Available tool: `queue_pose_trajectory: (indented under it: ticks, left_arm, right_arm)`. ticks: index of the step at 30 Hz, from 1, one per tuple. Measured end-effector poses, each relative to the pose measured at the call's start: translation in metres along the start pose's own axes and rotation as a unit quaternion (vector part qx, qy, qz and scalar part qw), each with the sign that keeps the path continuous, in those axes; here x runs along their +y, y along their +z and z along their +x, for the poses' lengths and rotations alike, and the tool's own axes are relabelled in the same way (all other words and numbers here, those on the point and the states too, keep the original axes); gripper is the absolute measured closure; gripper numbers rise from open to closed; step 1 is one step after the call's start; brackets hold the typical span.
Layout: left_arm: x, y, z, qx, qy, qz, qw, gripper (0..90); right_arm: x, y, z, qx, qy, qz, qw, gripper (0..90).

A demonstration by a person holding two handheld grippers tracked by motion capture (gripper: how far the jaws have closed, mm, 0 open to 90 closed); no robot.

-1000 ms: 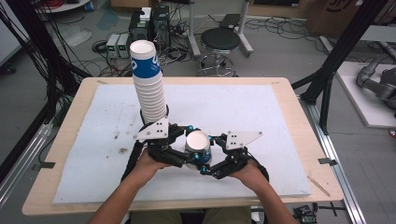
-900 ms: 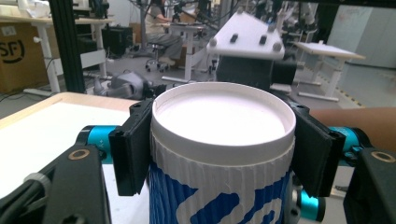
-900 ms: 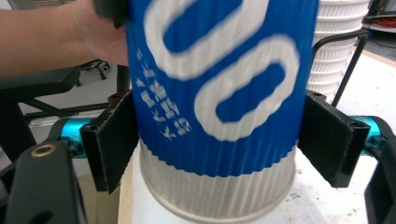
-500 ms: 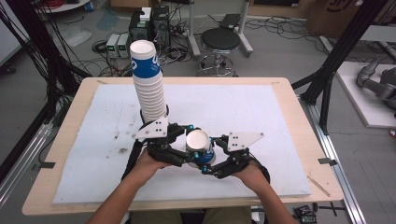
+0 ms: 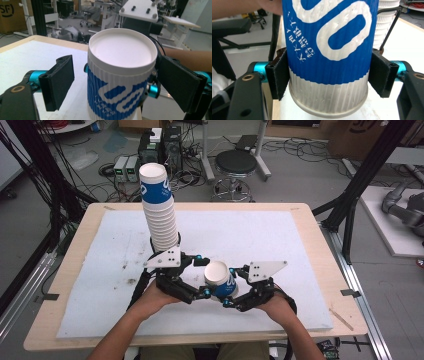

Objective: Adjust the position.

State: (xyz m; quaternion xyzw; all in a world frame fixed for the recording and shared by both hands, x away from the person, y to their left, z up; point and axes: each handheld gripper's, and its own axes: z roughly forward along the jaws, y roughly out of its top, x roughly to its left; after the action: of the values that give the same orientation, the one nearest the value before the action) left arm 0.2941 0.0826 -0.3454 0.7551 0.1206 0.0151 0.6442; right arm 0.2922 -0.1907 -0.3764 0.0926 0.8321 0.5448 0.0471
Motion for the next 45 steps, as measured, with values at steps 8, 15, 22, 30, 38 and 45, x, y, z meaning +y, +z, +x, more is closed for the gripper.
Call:
queue_pose_trajectory:
  ticks: [8,15,22,30,38,45]
  left_arm:
    - [0.009,-0.008,-0.001,-0.008,0.016,0.044,0.9989,14.2]
    - [0.017,-0.009,0.0,-0.01,0.025,0.078,0.9966,14.2]
    - [0.022,-0.003,0.0,-0.02,0.029,0.105,0.9938,14.3]
    - [0.028,0.011,0.0,-0.035,0.038,0.157,0.9863,14.5]
    - [0.028,0.022,0.001,-0.053,0.034,0.201,0.9775,18.9]
    - [0.023,0.029,0.003,-0.065,0.02,0.239,0.9687,25.7]
  right_arm:
    - [0.008,-0.005,-0.004,0.009,-0.022,0.046,0.9987,27.5]
    - [0.018,-0.007,-0.008,0.017,-0.042,0.097,0.9943,27.4]
    - [0.027,-0.005,-0.008,0.023,-0.063,0.137,0.9883,27.4]
    - [0.034,0.0,-0.006,0.037,-0.077,0.172,0.9814,27.4]
    - [0.037,0.005,-0.002,0.04,-0.094,0.22,0.97,27.3]
    - [0.037,0.009,0.0,0.045,-0.103,0.237,0.965,27.3]
